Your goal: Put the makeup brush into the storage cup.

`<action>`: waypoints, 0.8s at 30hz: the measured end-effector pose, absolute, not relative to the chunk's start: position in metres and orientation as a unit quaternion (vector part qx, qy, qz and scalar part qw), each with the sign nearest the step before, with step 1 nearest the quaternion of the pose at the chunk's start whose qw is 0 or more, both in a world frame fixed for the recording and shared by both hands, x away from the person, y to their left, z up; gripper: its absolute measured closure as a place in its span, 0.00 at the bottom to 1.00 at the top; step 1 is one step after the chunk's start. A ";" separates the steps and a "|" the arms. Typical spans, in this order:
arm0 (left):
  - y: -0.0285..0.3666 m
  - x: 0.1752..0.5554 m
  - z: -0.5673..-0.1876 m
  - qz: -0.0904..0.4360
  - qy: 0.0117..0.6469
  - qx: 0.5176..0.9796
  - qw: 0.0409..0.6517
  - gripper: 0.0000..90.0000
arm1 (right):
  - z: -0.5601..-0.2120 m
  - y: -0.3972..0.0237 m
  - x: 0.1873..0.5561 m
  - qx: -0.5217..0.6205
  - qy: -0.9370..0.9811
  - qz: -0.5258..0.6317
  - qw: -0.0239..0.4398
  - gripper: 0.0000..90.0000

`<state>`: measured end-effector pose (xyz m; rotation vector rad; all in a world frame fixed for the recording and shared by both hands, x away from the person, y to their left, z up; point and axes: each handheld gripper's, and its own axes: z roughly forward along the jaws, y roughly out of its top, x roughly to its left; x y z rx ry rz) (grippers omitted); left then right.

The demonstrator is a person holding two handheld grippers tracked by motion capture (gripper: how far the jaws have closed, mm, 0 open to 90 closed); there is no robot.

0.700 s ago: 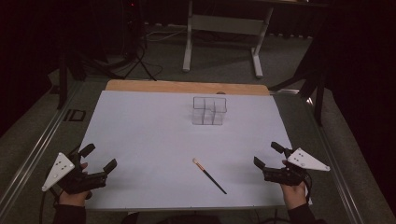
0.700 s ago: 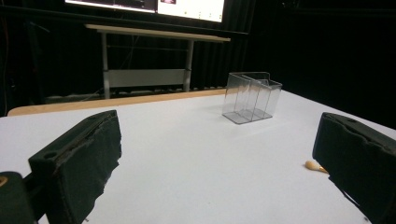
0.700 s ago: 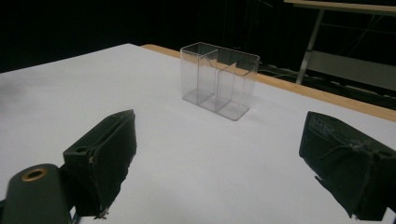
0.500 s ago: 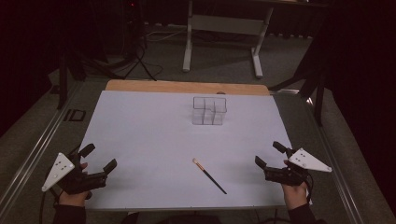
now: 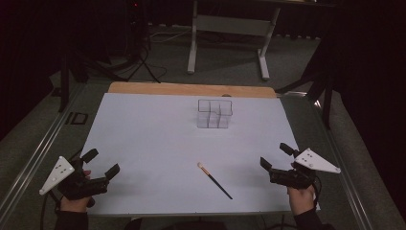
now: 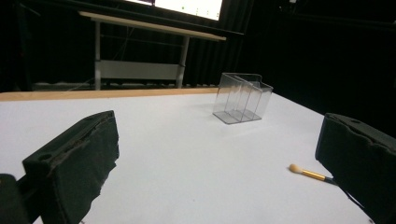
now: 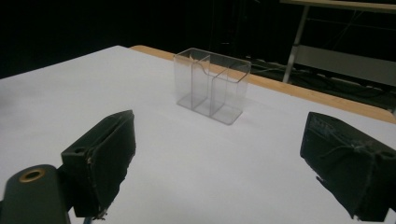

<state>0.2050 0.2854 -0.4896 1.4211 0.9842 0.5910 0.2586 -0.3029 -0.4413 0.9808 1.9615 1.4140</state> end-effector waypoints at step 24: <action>0.280 0.204 -0.488 0.261 0.415 0.628 0.604 0.00 | -0.409 -0.252 0.277 0.366 0.752 0.504 0.215 0.11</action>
